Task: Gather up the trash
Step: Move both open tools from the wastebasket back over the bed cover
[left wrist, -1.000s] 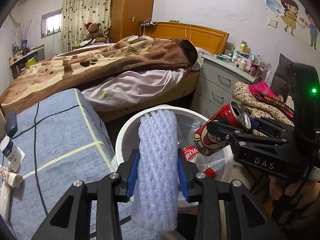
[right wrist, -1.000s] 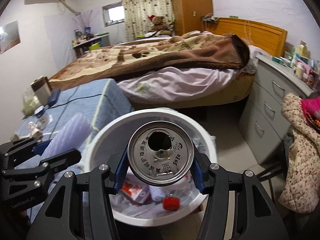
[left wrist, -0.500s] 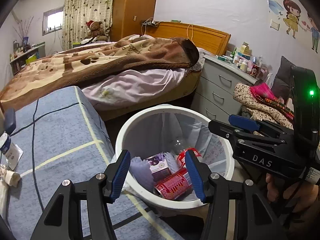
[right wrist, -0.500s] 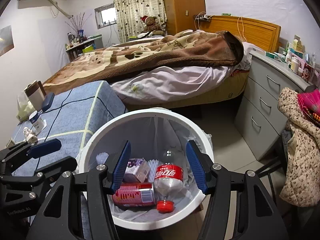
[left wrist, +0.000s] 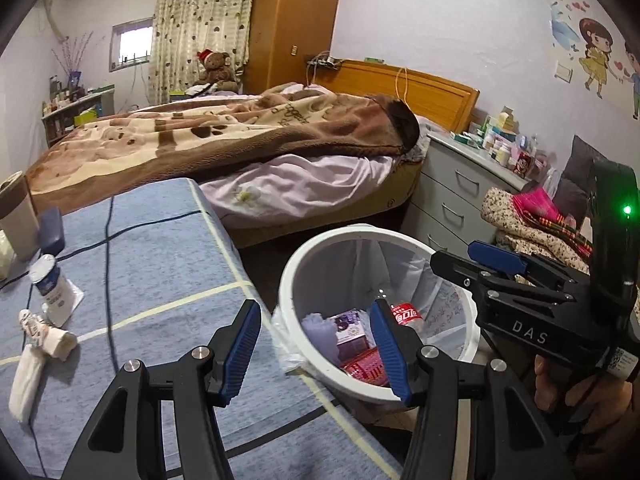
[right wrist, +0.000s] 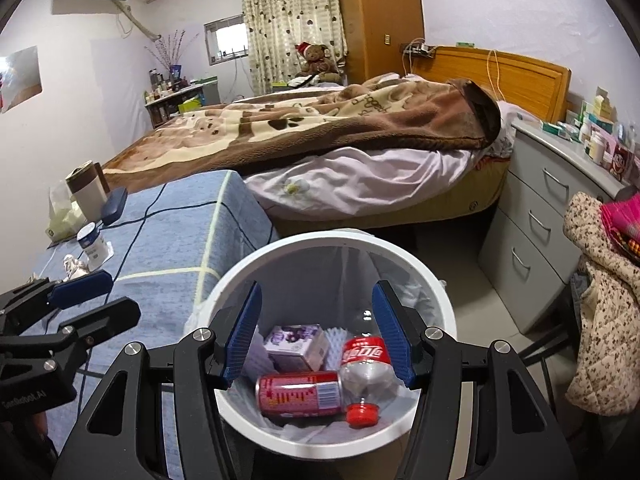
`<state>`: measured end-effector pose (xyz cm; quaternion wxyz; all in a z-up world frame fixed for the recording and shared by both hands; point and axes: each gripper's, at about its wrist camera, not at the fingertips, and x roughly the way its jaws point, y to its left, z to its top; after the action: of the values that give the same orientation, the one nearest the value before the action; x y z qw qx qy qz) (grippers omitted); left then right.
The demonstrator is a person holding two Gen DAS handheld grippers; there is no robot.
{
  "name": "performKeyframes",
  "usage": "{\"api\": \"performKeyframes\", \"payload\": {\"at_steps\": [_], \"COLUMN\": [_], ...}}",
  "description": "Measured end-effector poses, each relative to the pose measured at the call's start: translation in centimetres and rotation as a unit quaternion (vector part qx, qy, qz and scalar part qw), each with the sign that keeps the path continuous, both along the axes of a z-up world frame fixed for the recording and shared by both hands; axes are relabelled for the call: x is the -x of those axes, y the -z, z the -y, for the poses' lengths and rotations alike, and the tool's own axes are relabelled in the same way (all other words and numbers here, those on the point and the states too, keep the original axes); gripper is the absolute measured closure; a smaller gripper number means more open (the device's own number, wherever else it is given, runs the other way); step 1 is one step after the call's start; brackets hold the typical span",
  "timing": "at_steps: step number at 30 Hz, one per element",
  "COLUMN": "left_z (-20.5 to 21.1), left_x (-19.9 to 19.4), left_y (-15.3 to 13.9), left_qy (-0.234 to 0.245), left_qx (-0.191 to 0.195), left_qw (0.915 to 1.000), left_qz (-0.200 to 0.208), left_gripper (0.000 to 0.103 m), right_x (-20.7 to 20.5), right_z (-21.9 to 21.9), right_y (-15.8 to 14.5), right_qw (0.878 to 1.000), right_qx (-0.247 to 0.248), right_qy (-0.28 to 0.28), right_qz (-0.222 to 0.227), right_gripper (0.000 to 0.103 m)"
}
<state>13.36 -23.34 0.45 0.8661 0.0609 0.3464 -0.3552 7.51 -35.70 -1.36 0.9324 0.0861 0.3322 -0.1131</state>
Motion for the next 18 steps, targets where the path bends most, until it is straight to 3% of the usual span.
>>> {"api": "performKeyframes", "payload": {"at_steps": [18], "left_z": [-8.3], "left_x": [-1.0], "left_y": [-1.4], "left_qy": [-0.069], "left_qx": [0.008], "left_qw": [0.9974], "left_qz": [0.019], "left_gripper": [0.047], "right_x": [-2.0], "right_z": [-5.4], "right_y": [-0.8], "right_qw": [0.998], "right_qx": [-0.009], "right_qy": [-0.050], "right_qz": [0.021], "right_gripper": [0.044]}}
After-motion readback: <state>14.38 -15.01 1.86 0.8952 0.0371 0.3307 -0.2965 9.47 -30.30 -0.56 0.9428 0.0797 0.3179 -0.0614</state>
